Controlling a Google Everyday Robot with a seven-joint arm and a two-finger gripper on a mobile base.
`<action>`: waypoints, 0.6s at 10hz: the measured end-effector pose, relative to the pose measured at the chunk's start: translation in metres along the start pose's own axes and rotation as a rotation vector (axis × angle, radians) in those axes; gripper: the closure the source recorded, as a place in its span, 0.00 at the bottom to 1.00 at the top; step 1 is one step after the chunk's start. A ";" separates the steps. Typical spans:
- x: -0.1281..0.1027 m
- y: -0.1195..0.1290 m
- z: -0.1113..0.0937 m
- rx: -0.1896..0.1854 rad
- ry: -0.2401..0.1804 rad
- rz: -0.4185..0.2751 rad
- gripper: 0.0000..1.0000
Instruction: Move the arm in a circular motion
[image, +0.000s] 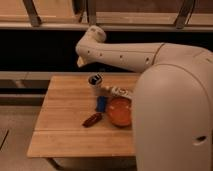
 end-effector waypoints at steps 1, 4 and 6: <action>-0.011 0.031 0.007 -0.039 -0.002 -0.055 0.22; -0.007 0.114 0.018 -0.159 0.019 -0.170 0.22; 0.020 0.145 0.018 -0.218 0.052 -0.181 0.22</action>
